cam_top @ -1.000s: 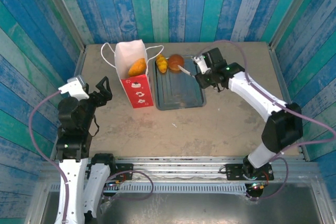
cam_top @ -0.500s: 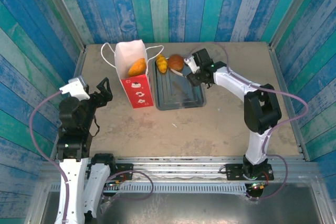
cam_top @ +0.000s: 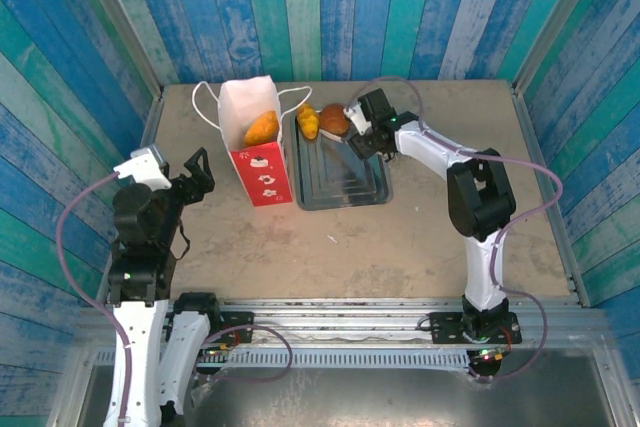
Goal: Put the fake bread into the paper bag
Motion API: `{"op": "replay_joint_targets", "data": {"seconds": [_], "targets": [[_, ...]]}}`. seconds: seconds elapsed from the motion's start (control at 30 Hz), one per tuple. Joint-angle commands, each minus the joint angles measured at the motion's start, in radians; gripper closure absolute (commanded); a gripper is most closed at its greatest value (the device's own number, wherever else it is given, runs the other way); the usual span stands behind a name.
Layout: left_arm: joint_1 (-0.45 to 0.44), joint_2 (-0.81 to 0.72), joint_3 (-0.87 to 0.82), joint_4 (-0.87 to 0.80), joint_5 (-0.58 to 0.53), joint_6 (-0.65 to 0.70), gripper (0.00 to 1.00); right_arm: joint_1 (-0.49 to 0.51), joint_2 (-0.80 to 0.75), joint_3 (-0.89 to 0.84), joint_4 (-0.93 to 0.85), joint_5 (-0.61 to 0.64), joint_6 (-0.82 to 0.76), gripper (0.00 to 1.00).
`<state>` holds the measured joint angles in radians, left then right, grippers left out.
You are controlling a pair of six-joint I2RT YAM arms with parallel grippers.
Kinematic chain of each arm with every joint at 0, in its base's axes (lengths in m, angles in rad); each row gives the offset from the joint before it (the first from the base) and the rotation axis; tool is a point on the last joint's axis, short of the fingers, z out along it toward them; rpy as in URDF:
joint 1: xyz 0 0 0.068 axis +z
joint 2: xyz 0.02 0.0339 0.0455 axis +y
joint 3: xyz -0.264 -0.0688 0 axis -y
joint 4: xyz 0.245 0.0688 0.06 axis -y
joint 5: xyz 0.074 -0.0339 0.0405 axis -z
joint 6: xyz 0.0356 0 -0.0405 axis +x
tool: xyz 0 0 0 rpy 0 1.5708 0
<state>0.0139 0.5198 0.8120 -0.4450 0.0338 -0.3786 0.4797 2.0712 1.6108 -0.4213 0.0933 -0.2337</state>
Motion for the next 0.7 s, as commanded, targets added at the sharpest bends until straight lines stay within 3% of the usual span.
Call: {"op": "replay_joint_targets", "data": {"seconds": [0.0,0.33,0.67], "targets": [[0.005,0.01,0.005,-0.004,-0.009,0.001,0.06,-0.012,0.023,0.044,-0.002,-0.008,-0.008,0.28],[0.004,0.004,0.015,-0.02,-0.014,-0.003,0.06,-0.013,0.116,0.15,-0.055,-0.038,-0.018,0.29],[0.004,0.008,0.011,-0.013,-0.008,-0.011,0.06,-0.014,0.116,0.171,-0.091,-0.02,-0.01,0.47]]}}
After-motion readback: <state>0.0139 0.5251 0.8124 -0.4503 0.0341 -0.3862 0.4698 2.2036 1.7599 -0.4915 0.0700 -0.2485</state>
